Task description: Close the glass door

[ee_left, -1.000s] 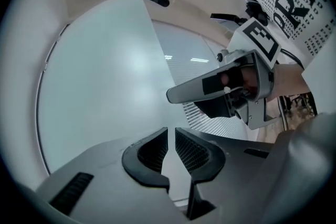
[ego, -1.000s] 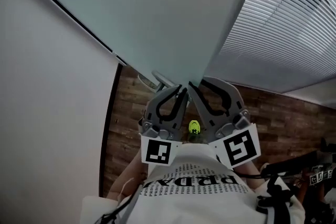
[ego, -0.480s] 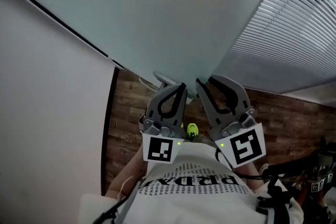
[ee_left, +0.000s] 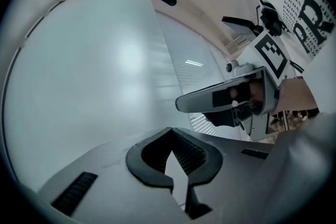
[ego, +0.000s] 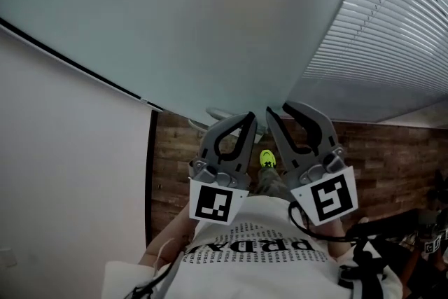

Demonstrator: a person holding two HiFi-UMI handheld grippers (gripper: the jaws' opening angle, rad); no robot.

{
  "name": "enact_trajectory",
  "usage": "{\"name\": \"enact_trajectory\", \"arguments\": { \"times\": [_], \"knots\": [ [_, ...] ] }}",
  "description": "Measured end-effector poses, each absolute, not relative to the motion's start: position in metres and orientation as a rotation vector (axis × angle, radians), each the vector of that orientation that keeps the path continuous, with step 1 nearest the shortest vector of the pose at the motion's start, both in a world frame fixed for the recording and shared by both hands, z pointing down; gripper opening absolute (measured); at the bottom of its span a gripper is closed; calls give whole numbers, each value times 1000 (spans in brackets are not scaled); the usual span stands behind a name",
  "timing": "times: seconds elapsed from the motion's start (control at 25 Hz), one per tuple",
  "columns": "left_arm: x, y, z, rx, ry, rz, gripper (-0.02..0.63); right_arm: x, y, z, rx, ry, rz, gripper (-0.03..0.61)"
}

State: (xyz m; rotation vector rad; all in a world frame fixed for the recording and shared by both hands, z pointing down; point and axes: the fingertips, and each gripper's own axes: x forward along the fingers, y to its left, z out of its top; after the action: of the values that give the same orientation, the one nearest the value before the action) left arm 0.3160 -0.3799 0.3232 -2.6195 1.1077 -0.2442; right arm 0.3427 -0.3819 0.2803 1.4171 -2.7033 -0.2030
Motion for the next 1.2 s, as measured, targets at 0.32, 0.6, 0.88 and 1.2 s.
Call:
{"name": "enact_trajectory", "arguments": {
  "times": [0.32,0.6,0.88,1.2],
  "knots": [
    [312,-401,346,-2583,1235,-256,3,337,-396,301,1251,-2755,-207,54],
    [274,-419,363,-2543,1303,-209,3,299,-413,320,1208,-2757,-243,55],
    [291,-460,347,-2524,1247,-173,3,322,-449,309,1316,-2734,-277,54],
    [359,-547,327,-2550,1215,-238,3,372,-504,308,1193,-2774,-145,54]
  ]
}}
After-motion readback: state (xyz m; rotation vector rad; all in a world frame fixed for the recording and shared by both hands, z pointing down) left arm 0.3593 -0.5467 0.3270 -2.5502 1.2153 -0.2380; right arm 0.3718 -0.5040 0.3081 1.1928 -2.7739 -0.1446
